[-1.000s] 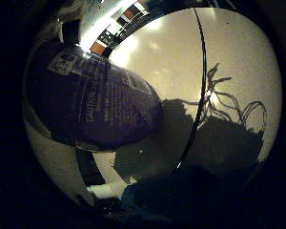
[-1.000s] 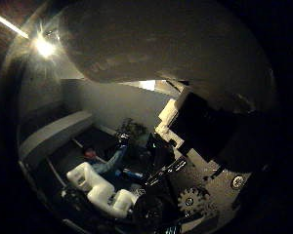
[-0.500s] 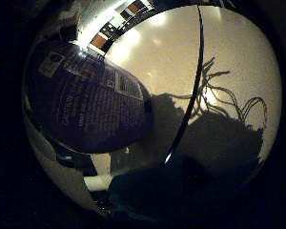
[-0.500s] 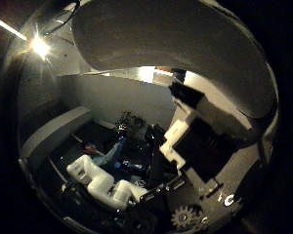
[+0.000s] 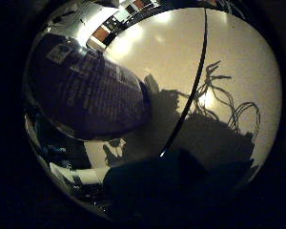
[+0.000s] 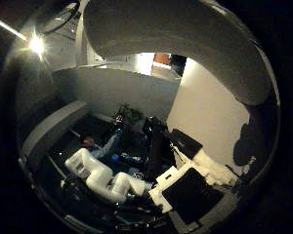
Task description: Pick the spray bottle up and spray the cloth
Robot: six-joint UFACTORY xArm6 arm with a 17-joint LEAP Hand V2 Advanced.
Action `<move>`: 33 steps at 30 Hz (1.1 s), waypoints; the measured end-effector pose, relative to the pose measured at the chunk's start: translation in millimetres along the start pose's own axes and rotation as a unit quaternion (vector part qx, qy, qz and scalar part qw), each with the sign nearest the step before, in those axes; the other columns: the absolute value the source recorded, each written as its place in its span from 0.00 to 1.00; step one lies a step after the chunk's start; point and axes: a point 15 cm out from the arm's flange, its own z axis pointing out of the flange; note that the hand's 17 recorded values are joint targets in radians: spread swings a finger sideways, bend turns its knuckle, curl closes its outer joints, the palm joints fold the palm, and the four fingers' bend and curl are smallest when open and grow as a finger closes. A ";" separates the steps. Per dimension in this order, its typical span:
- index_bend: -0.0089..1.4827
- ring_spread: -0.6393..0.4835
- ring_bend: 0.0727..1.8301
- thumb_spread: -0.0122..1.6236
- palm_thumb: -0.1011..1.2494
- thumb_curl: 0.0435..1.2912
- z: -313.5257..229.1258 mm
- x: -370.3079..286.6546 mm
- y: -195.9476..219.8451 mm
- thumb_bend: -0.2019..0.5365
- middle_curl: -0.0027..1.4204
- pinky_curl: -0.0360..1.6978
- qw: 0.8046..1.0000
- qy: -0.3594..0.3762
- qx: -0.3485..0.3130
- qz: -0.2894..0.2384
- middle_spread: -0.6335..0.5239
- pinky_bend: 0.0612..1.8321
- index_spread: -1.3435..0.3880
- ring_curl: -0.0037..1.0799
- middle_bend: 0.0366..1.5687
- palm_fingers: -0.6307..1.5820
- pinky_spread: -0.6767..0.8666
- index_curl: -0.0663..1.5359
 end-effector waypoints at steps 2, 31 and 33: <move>0.13 0.60 0.36 0.60 0.64 0.28 -2.9 -1.3 -0.6 0.24 0.26 0.30 1.000 0.005 -0.003 -0.004 0.52 0.29 0.57 0.28 0.24 0.34 0.68 0.29; 0.11 0.67 0.24 0.59 0.61 0.25 -97.4 -28.5 -28.7 0.24 0.26 0.20 0.991 0.123 -0.012 -0.056 0.57 0.21 0.61 0.24 0.16 0.38 0.66 0.23; 0.12 0.67 0.24 0.59 0.61 0.25 -109.5 -30.8 -28.4 0.24 0.26 0.19 0.990 0.132 -0.007 -0.058 0.57 0.21 0.61 0.24 0.15 0.38 0.66 0.23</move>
